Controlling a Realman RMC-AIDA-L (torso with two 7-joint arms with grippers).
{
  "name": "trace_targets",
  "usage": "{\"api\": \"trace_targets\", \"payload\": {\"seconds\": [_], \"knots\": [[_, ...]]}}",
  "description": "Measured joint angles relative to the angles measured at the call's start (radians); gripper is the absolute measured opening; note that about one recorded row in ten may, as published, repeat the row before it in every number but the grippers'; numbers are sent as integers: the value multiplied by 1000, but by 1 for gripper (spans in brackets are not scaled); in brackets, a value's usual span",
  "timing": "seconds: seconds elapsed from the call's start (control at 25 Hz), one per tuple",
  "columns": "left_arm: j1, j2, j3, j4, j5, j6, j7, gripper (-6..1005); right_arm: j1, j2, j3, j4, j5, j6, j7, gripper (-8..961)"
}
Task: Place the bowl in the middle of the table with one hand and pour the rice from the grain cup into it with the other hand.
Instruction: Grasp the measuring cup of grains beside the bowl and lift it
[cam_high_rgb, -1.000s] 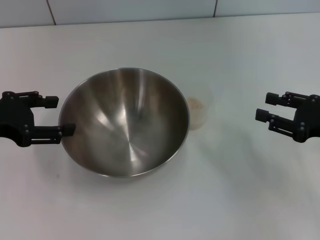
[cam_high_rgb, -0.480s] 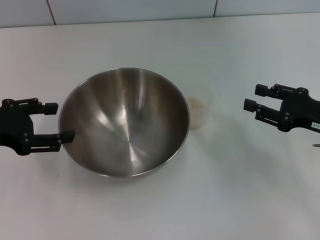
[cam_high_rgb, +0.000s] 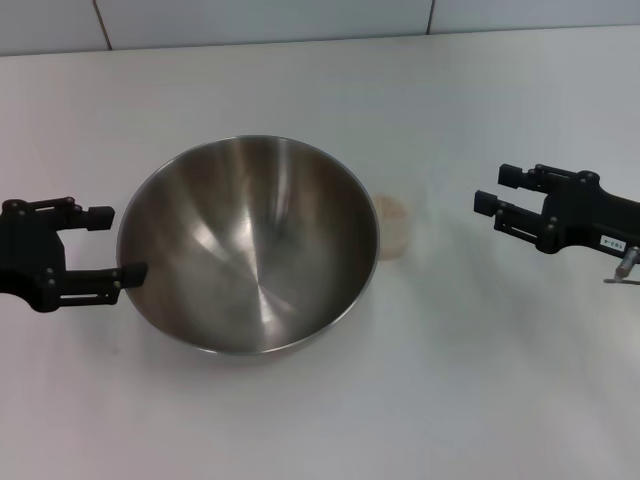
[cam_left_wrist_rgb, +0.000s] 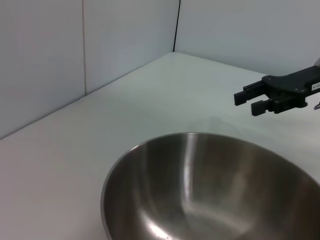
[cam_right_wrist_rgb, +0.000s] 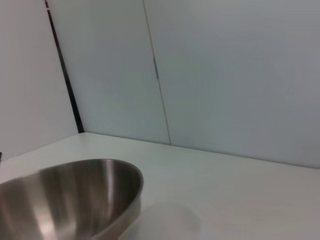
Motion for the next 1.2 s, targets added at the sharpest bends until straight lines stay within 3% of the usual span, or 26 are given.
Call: {"api": "trace_targets", "payload": {"seconds": [1.2], "knots": [[-9,0,-18,11,-5,3,1,809,73,-2,-57,82,-9,141,-23,549]]}}
